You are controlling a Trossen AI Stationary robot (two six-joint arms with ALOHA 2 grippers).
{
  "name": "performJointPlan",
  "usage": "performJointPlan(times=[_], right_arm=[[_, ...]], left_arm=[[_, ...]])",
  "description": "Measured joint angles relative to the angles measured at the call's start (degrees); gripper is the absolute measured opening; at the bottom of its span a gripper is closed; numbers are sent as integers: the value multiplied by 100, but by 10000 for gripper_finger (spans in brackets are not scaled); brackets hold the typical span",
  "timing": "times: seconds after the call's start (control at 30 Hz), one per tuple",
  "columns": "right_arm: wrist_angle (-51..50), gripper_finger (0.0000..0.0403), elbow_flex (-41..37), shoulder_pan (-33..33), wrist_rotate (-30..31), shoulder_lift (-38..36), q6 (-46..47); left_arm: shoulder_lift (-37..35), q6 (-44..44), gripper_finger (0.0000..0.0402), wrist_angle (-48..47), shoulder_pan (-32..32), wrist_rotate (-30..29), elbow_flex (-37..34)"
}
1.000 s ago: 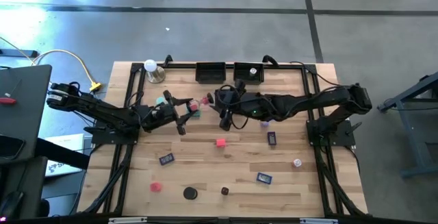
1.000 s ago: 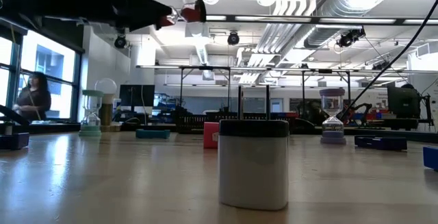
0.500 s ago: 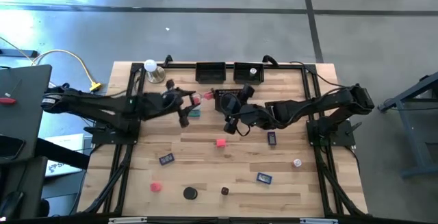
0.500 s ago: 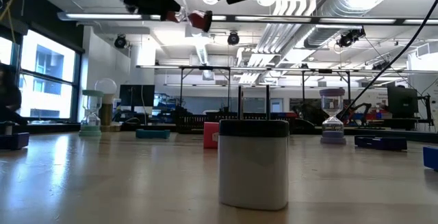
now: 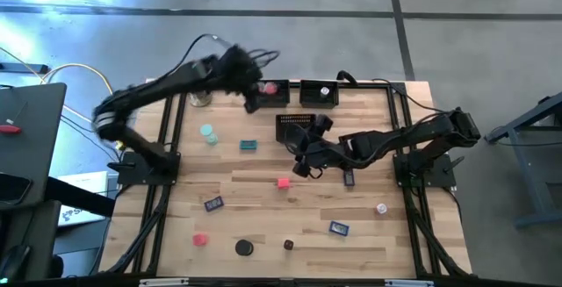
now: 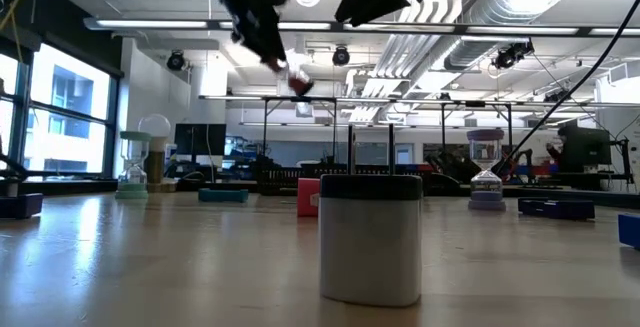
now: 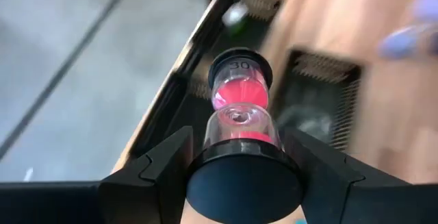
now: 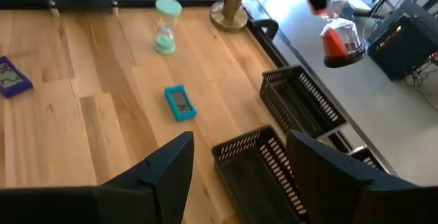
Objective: Pick & Place Office items
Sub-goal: Put the red hourglass into the top left black bin
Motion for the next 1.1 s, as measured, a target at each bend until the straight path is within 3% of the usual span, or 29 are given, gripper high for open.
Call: performJointPlan(times=[0.2, 0.37, 0.63, 1.1], right_arm=[[-350, 221, 0, -2, -4, 0, 269], [-456, 221, -2, -2, -5, 0, 339], [-488, 221, -1, -2, -6, 0, 315], [-510, 221, -2, -19, -12, 0, 293]], left_arm=[[1561, 392, 202, -1352, 553, -1, 1511], [2353, 636, 202, -1783, 813, 167, 2191], [2850, 875, 202, -1900, 1134, 272, 2289], [3107, 696, 202, -2242, 1260, 535, 2284]])
